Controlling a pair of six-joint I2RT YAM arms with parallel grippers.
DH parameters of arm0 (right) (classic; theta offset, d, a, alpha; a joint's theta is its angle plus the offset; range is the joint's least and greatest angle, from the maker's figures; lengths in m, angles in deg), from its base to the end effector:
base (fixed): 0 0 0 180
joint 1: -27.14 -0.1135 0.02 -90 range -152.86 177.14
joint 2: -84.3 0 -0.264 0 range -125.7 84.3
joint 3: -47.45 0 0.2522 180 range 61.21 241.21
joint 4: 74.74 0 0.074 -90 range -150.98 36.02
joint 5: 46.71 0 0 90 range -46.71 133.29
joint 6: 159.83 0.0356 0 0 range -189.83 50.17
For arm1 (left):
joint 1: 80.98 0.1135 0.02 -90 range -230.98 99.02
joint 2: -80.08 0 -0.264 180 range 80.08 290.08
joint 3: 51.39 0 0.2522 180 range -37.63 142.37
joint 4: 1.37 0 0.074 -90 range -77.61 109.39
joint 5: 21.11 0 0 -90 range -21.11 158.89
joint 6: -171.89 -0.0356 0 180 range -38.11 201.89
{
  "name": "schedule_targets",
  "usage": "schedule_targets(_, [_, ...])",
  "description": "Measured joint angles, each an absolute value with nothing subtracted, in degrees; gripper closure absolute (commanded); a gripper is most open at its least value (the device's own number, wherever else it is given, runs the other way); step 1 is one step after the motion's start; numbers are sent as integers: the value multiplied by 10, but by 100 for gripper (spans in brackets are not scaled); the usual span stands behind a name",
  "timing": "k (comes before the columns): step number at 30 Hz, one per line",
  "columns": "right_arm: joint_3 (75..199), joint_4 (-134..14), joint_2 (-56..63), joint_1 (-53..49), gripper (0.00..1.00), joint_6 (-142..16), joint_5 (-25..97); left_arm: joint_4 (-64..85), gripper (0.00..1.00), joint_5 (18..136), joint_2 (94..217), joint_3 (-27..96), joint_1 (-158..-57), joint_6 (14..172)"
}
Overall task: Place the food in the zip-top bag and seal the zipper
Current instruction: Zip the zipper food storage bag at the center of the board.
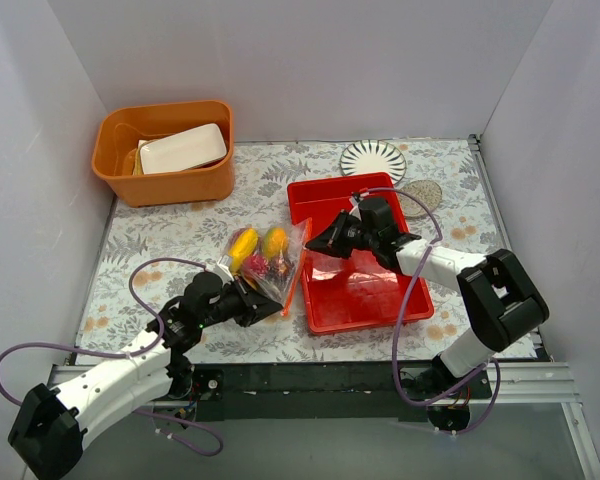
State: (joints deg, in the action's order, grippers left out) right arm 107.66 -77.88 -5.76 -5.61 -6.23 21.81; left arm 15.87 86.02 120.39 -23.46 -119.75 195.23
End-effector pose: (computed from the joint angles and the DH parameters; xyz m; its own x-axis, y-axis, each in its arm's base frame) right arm 0.2745 0.1920 0.2038 -0.8654 0.4344 -0.2498 -0.0075 0.4871 0.8733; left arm 0.1173 -0.1077 0.1768 -0.5801 -0.6595 0.4781 -0.6700 0.0525 -0.7405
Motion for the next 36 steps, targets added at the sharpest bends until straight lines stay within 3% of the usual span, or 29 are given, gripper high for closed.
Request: schedule_targets(36, [1142,-774,-118,12,99,-102,188,229,100,882,1183,-214,-1194,1907])
